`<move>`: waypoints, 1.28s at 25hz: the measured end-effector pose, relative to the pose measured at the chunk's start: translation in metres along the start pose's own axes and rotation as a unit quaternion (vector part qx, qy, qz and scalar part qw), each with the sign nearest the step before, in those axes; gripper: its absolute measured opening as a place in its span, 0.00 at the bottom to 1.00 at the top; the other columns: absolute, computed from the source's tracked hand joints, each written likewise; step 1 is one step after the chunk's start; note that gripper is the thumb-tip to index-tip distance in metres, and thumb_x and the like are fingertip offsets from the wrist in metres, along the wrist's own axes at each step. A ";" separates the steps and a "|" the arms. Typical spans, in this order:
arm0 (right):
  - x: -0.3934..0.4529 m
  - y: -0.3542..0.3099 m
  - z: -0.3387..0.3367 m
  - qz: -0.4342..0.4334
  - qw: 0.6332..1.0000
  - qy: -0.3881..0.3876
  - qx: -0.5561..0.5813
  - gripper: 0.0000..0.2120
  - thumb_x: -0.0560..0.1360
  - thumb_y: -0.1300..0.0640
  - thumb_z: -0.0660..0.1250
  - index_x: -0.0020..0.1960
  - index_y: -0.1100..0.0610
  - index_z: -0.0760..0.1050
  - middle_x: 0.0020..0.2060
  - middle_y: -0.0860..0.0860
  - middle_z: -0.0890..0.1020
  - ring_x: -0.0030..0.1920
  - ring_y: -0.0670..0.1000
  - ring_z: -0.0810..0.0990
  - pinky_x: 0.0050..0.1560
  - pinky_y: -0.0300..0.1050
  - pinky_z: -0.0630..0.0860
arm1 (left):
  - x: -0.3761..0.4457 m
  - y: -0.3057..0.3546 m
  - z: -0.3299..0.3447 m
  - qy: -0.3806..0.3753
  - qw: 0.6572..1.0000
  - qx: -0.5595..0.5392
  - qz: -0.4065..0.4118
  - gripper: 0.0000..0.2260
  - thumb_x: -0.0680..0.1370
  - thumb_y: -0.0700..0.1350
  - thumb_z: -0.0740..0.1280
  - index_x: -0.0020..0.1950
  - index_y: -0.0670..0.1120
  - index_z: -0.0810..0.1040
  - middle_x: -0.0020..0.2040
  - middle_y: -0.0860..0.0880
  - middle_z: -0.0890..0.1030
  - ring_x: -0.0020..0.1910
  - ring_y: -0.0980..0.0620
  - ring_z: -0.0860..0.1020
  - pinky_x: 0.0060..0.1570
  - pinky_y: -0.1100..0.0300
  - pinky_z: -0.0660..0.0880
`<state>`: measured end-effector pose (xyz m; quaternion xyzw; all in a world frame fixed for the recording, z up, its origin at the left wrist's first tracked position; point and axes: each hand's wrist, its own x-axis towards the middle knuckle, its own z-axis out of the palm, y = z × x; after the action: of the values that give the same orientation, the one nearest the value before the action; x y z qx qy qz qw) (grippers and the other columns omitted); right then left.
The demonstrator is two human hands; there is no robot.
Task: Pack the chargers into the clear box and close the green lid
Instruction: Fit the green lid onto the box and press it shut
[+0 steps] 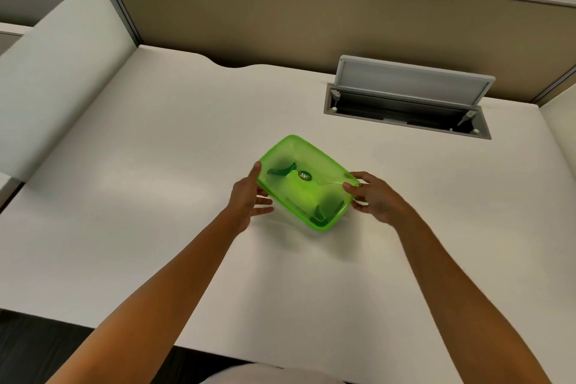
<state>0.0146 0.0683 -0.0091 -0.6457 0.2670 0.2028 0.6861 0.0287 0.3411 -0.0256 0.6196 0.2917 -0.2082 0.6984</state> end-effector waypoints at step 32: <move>0.036 0.014 0.023 -0.073 0.941 0.304 -0.130 0.26 0.78 0.34 0.55 0.40 0.58 0.68 0.33 0.49 0.72 0.38 0.53 0.71 0.41 0.49 0.67 | 0.056 0.029 0.051 0.107 0.918 0.340 0.174 0.25 0.80 0.65 0.56 0.33 0.46 0.63 0.31 0.49 0.70 0.33 0.47 0.69 0.35 0.55 0.64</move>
<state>0.0364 0.0896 -0.0418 -0.7777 0.3862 -0.0211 0.4956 0.0968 0.2990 -0.0375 0.8792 0.1643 -0.1022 0.4354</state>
